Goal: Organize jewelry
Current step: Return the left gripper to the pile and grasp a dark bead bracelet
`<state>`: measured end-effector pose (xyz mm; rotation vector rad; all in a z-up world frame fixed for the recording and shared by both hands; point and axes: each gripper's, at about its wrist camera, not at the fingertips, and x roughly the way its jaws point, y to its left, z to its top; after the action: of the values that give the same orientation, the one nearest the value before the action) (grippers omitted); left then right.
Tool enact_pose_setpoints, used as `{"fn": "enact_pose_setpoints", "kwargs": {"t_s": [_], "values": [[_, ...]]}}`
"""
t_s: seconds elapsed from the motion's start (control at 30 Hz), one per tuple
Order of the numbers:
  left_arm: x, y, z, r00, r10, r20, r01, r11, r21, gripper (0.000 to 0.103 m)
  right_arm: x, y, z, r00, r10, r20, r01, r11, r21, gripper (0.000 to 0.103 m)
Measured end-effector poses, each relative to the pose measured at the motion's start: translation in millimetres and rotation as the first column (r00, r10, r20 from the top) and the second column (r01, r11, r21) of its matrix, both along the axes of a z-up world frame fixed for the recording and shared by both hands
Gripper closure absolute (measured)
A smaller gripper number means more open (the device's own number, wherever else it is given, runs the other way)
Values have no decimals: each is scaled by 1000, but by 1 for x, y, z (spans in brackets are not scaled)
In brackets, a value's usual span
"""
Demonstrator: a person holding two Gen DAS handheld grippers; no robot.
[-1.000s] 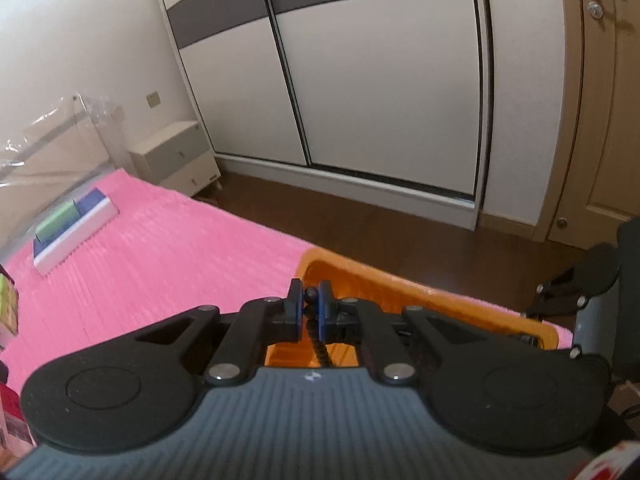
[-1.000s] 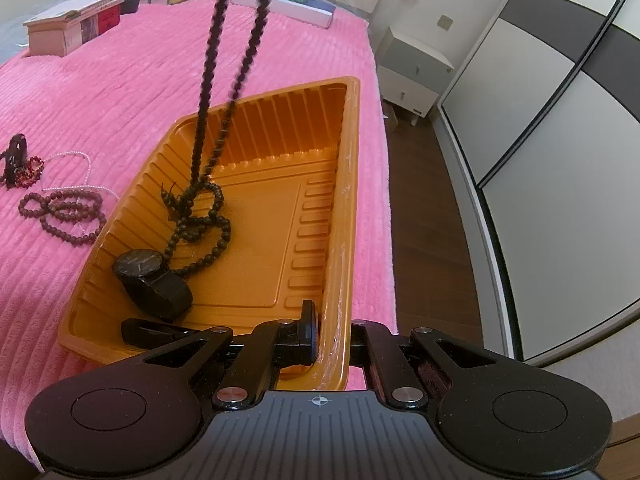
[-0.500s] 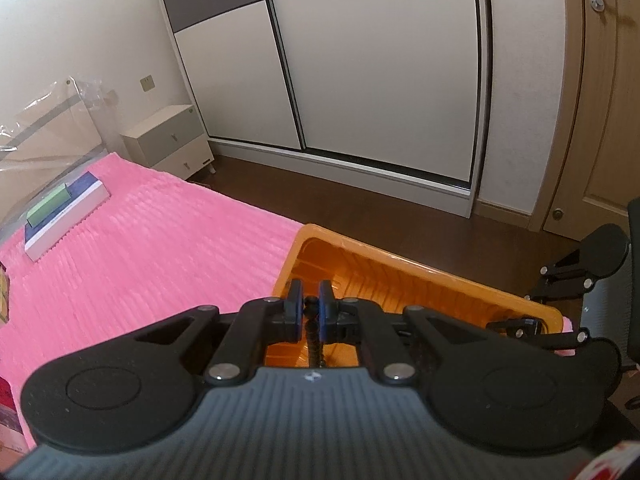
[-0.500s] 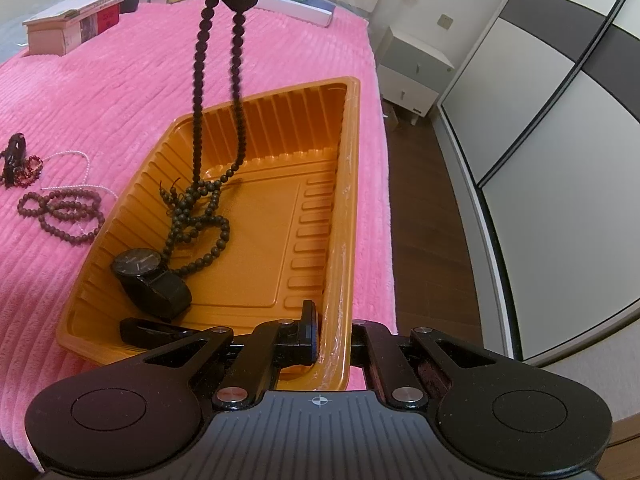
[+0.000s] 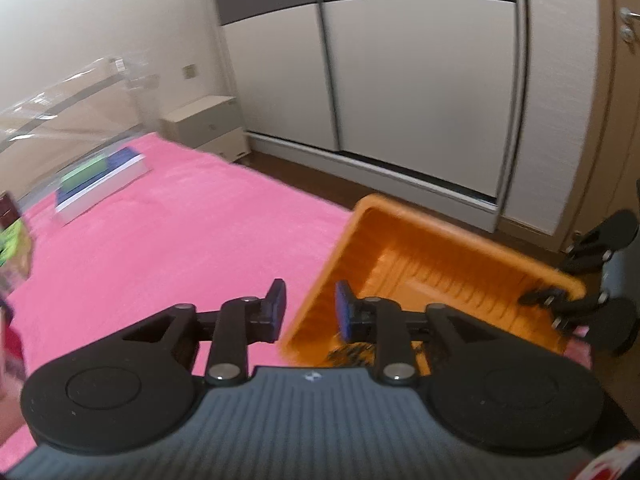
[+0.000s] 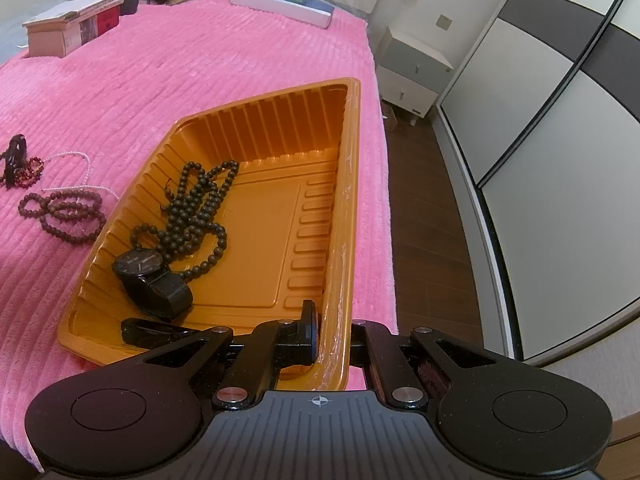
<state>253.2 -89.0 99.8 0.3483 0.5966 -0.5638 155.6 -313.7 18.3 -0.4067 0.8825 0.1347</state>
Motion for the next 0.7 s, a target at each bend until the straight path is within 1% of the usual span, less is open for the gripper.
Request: {"fn": "enact_pose_setpoints", "kwargs": {"t_s": [0.1, 0.17, 0.27, 0.33, 0.4, 0.47, 0.5, 0.57, 0.6, 0.7], "values": [[-12, 36, -9, 998, 63, 24, -63, 998, -7, 73, 0, 0, 0, 1000, 0, 1, 0, 1000, 0, 98], [-19, 61, -17, 993, 110, 33, -110, 994, -8, 66, 0, 0, 0, 1000, 0, 1, 0, 1000, 1, 98], [-29, 102, -33, 977, 208, 35, -209, 978, 3, 64, 0, 0, -1, 1000, -1, 2, 1, 1000, 1, 98], [-36, 129, -44, 957, 289, 22, -290, 957, 7, 62, 0, 0, -1, 1000, -1, 1, 1, 1000, -1, 98], [-44, 154, -54, 934, 358, 7, -358, 934, -7, 57, -1, 0, -1, 1000, -3, 3, 3, 1000, -1, 98], [-56, 172, -66, 908, 420, -2, -420, 907, -22, 47, -1, 0, -1, 1000, -3, 4, 3, 1000, -1, 98], [-63, 180, -72, 896, 444, -5, -444, 896, -30, 46, -1, 0, -1, 1000, -3, 4, 3, 1000, -2, 98], [-72, 191, -85, 878, 478, -16, -479, 877, -36, 43, -1, 0, 0, 1000, -2, 4, 2, 1000, -3, 98], [-78, 194, -92, 873, 487, -21, -487, 872, -40, 43, -1, 0, 0, 1000, -3, 4, 3, 1000, -3, 98], [-92, 199, -109, 849, 526, -48, -528, 847, -58, 37, -1, 0, 0, 1000, -3, 2, 3, 1000, -5, 98]]}}
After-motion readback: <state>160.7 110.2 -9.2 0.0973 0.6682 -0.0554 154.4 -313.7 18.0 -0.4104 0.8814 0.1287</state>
